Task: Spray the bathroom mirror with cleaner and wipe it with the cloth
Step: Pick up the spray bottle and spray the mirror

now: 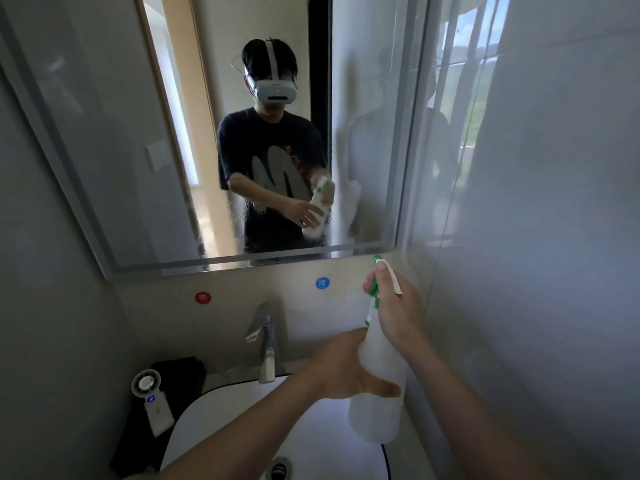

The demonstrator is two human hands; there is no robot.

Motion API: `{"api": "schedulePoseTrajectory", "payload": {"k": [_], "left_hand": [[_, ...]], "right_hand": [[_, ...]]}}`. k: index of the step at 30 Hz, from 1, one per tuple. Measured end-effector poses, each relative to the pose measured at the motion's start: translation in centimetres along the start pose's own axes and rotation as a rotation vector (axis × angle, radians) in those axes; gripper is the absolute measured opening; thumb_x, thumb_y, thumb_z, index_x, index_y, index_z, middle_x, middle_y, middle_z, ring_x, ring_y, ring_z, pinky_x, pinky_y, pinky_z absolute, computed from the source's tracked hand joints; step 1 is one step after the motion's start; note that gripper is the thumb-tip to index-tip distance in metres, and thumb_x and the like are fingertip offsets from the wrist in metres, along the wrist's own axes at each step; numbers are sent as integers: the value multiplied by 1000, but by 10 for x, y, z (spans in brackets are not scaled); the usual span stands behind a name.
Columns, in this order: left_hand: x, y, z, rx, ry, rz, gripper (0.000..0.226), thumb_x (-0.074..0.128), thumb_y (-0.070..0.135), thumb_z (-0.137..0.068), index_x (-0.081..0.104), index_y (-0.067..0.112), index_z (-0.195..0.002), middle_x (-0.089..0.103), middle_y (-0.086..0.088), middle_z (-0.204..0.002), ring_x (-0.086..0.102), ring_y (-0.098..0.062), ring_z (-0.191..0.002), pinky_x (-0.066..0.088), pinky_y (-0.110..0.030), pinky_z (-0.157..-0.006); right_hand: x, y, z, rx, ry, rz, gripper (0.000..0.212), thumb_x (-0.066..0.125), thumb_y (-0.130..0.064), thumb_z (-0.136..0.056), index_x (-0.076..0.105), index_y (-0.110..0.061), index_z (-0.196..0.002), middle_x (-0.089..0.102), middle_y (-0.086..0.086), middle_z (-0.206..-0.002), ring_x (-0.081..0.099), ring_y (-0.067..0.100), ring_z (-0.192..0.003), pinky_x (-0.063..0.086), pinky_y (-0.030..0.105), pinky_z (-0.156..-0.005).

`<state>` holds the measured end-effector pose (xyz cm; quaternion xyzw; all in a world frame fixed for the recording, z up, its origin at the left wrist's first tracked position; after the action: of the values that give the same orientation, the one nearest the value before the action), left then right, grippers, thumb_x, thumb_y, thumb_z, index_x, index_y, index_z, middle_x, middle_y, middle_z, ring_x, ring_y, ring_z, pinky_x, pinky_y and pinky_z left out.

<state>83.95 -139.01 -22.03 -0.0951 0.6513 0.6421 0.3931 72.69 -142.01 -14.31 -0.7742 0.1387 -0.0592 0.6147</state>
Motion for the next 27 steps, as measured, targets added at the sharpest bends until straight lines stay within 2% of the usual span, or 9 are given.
{"api": "schedulePoseTrajectory", "payload": {"k": [2,6,8,10,13,15,18,23,27], "left_hand": [[6,6,-5,4,-7,-26,83,94,49,-64,55,33,-136,66,10,-129,62,-17,-114,55,-33,-89],[16,11,-14,8,-16,-116,92,91,58,-61,50,35,-140,65,8,-133,62,-18,-115,56,-35,-91],[21,13,-17,19,-25,-138,90,91,57,-63,50,34,-140,64,7,-135,60,-16,-112,53,-31,-87],[25,15,-18,30,-33,-140,89,91,55,-65,49,35,-141,63,7,-136,56,-12,-107,49,-27,-84],[29,15,-19,26,-42,-127,87,91,54,-66,50,35,-140,63,8,-136,54,-11,-106,48,-27,-84],[28,17,-19,29,-38,-130,87,91,57,-64,51,36,-139,63,9,-135,55,-12,-105,50,-28,-86],[22,22,-22,37,-34,-138,88,91,60,-62,51,37,-138,64,10,-132,59,-14,-107,57,-33,-89],[-10,49,-23,82,30,-187,92,82,72,-49,55,36,-130,69,9,-121,67,-19,-106,62,-43,-87],[-38,76,-23,141,100,-190,85,79,74,-46,59,39,-121,72,15,-114,69,-14,-104,59,-41,-90]], "right_hand": [[-10,0,-2,0,55,16,50,43,-61,-94,66,-21,-75,71,-1,-79,69,15,-80,51,32,-73],[-33,-6,-2,-47,148,79,50,43,-39,-106,66,-8,-74,70,5,-73,62,13,-68,44,19,-61],[-41,-2,-3,-31,178,104,51,42,-37,-107,65,-5,-74,64,2,-66,59,9,-61,40,10,-52],[-45,1,-4,-11,195,122,53,42,-38,-106,63,-6,-70,61,1,-59,57,6,-52,41,12,-49],[-48,6,-5,7,205,130,54,43,-40,-105,56,-13,-61,59,1,-54,58,15,-52,47,27,-57],[-50,7,-5,12,220,105,52,44,-38,-105,57,-13,-61,60,1,-56,56,10,-50,46,25,-56],[-52,-4,-8,-30,222,95,48,44,-33,-106,64,-7,-70,64,0,-66,55,0,-52,42,12,-54],[-49,-45,-20,-99,186,63,59,39,-47,-96,64,2,-76,58,2,-66,48,5,-51,41,22,-55],[-48,-82,-34,-141,171,40,56,42,-41,-101,67,4,-78,64,4,-70,51,3,-51,40,13,-52]]}}
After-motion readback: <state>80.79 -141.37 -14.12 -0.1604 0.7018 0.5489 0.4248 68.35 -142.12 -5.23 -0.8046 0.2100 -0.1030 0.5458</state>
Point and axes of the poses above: each hand's wrist, its own z-axis away from the middle knuckle, its own x-axis out of the palm, y = z × x, the point moved 8 cm from there along -z, towards the middle knuckle
